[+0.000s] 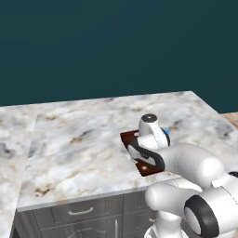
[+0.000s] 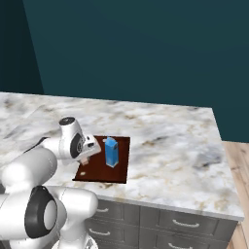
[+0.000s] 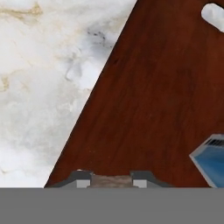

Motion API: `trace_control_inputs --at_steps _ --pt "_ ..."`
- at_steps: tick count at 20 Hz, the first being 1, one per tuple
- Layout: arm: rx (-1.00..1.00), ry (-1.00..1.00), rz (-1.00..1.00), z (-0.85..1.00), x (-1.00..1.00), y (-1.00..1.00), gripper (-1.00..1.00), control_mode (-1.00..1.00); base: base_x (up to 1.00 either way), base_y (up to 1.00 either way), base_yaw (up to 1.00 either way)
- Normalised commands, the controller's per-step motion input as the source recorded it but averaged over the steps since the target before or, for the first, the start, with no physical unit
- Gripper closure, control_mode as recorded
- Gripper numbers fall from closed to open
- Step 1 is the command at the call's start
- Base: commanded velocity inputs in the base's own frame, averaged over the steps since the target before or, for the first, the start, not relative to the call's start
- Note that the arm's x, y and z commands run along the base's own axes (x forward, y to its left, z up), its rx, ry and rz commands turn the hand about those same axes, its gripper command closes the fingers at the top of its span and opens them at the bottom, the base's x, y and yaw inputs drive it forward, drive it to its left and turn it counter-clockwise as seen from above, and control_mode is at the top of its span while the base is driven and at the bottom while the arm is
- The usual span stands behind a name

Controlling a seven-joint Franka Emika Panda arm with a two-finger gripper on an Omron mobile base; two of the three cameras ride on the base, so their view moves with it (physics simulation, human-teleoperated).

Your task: Take out the milk from the fridge and place it on the tray on the counter. Then take the sugar cube near the tray and place it in the tray.

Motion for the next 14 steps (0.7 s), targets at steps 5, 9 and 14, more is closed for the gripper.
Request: trace_control_inputs --at_steps 5,9,14 --pt "0.0 0.0 0.0 -0.17 0.0 -0.02 1.0 -1.0 0.0 0.0 0.0" --pt "0.0 0.0 0.0 -0.3 0.0 0.0 1.0 -1.0 0.0 0.0 0.0" --pt "0.0 0.0 0.0 -0.3 0.0 0.0 1.0 -1.0 0.0 0.0 0.0"
